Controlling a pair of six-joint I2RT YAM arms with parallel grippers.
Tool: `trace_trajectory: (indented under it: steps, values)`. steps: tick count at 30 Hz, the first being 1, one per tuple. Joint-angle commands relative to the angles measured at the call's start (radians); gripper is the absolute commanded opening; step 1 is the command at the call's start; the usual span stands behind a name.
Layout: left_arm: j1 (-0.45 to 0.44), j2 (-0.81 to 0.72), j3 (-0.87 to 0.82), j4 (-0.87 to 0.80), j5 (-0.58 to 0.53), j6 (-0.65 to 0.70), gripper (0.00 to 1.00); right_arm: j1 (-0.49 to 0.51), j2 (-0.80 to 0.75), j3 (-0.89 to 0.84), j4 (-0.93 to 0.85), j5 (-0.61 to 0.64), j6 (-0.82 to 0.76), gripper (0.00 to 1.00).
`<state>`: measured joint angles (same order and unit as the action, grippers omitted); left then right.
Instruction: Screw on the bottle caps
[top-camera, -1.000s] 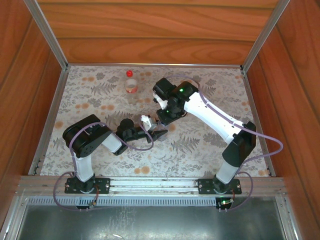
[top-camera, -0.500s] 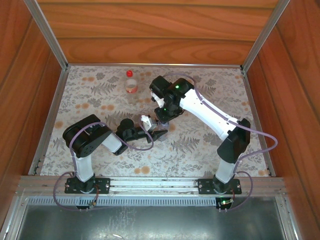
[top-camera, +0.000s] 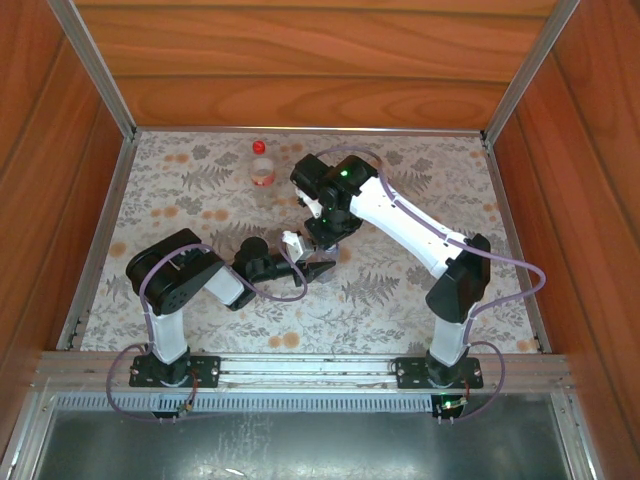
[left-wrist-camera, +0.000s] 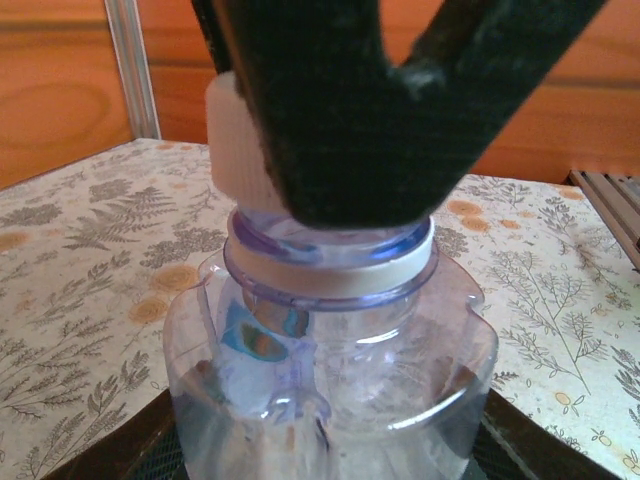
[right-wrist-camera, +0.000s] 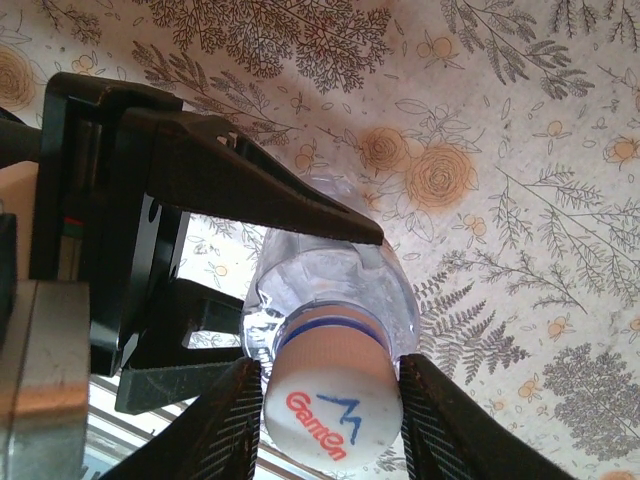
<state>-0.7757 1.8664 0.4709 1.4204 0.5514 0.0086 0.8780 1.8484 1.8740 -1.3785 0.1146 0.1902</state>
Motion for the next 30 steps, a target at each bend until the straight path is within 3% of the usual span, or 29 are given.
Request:
trace_trajectory:
  steps: [1, 4, 12, 16, 20, 30]
  values:
    - [-0.01, 0.021, 0.011, -0.005, 0.021, 0.013, 0.53, 0.015, 0.006, 0.031, -0.017, -0.01, -0.003, 0.42]
    - [-0.011, 0.02, 0.011, -0.005, 0.019, 0.013, 0.53, 0.016, 0.002, 0.031, -0.017, -0.006, 0.0, 0.44]
    - [-0.011, 0.022, 0.007, -0.005, 0.013, 0.017, 0.54, 0.016, -0.064, 0.003, 0.02, -0.006, 0.025, 0.61]
    - [-0.009, 0.018, 0.0, -0.005, 0.009, 0.017, 0.54, 0.014, -0.103, -0.032, 0.048, 0.005, 0.046, 0.61]
    - [-0.009, 0.016, -0.003, -0.005, 0.007, 0.019, 0.54, 0.014, -0.126, -0.06, 0.064, 0.013, 0.053, 0.55]
    - [-0.009, 0.013, -0.005, -0.005, 0.01, 0.016, 0.53, 0.013, -0.094, -0.081, 0.067, 0.013, 0.038, 0.55]
